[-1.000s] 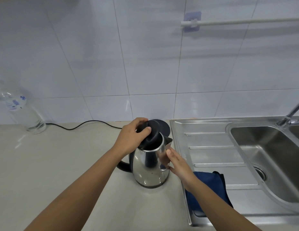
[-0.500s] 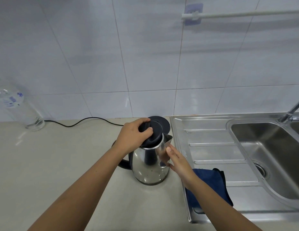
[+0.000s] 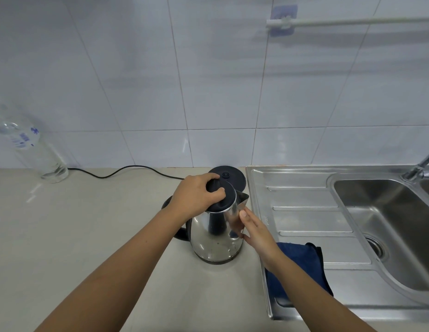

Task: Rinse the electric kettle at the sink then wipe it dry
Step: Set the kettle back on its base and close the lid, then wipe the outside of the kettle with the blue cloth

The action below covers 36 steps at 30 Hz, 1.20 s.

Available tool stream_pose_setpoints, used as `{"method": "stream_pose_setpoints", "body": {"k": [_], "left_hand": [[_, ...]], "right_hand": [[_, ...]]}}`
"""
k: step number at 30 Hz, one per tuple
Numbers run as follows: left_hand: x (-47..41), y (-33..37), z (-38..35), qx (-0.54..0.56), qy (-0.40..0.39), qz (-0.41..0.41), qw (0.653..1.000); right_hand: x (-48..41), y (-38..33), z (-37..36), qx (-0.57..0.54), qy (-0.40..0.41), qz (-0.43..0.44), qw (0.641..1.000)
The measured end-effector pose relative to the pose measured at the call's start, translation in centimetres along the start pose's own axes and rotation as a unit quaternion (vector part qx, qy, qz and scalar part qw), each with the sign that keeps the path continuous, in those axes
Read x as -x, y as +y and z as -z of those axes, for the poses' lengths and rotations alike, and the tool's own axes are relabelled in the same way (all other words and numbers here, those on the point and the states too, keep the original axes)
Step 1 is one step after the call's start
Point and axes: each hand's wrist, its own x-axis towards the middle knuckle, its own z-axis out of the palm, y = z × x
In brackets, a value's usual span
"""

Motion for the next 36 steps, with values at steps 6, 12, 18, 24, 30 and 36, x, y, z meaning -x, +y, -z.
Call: {"method": "stream_pose_setpoints", "body": {"k": [6, 12, 18, 24, 30, 36], "left_hand": [[0.0, -0.3, 0.4, 0.023, -0.020, -0.017, 0.999], [-0.4, -1.8, 1.8, 0.152, -0.014, 0.006, 0.988], [1.7, -5.8, 0.9, 0.053, 0.065, 0.073, 0.994], [2.3, -5.1, 0.1, 0.029, 0.145, 0.089, 0.985], [3.6, -3.9, -1.6, 0.013, 0.197, 0.114, 0.974], [3.7, -3.7, -1.7, 0.008, 0.212, 0.105, 0.972]], "right_hand": [[0.1, -0.2, 0.0, 0.022, -0.004, 0.004, 1.000], [1.0, 0.3, 1.6, 0.190, 0.065, 0.003, 0.980], [4.0, 4.2, 7.3, 0.471, 0.190, -0.178, 0.843], [6.0, 6.0, 7.9, 0.458, 0.179, -0.225, 0.841], [7.2, 6.9, 6.6, 0.499, 0.185, -0.198, 0.823], [8.3, 8.2, 5.4, 0.545, 0.171, -0.171, 0.803]]}}
